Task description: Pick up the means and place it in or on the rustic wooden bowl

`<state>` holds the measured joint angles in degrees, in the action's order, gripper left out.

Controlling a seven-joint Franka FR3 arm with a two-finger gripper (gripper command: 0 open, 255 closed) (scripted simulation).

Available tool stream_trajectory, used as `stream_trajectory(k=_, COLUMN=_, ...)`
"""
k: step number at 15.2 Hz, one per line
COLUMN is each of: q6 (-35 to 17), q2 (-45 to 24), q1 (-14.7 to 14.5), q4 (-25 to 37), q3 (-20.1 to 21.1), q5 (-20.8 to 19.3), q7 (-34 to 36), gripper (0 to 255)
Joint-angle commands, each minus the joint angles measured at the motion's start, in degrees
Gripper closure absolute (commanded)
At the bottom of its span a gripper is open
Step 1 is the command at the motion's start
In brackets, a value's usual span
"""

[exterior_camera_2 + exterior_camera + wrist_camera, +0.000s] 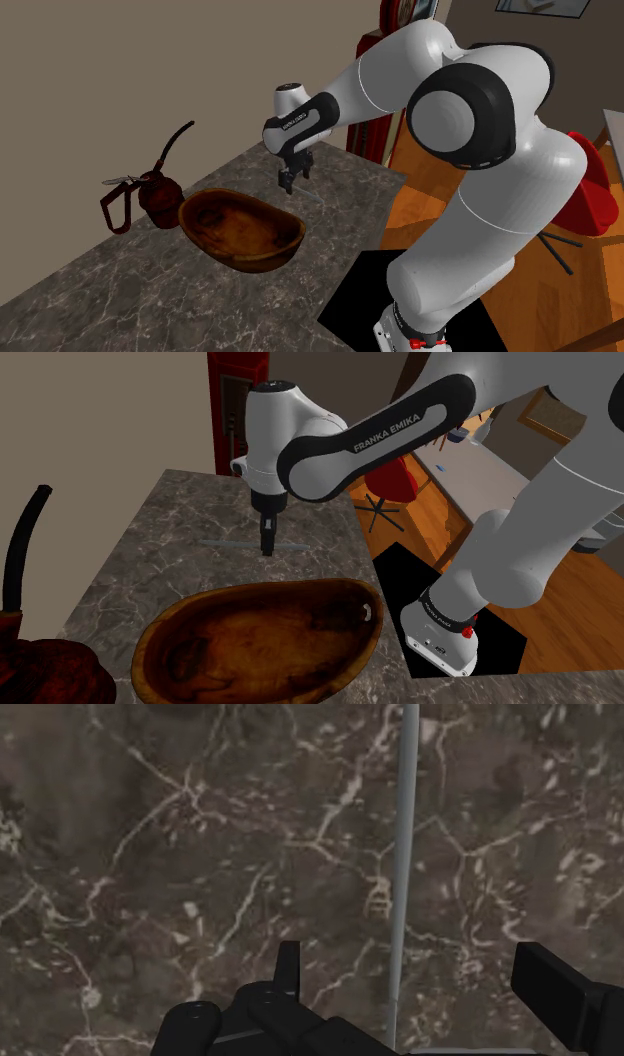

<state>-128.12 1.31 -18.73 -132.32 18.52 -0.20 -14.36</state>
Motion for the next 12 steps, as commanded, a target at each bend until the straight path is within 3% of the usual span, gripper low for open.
stream_trajectory(k=1, q6=-0.2, q2=-0.1, q1=0.0, q4=-0.1, q3=0.0, q5=0.0, q7=0.0, gripper=0)
stream_trajectory(k=5, q6=-0.2, q2=-0.1, q1=0.0, q4=-0.1, q3=0.0, q5=0.0, q7=0.0, gripper=0)
stream_trajectory(k=6, q6=-0.2, q2=-0.1, q1=0.0, q4=-0.1, q3=0.0, q5=0.0, q7=0.0, gripper=255)
stream_trajectory(k=12, q6=-0.2, q2=-0.1, q1=0.0, q4=-0.1, q3=0.0, q5=0.0, q7=0.0, gripper=255)
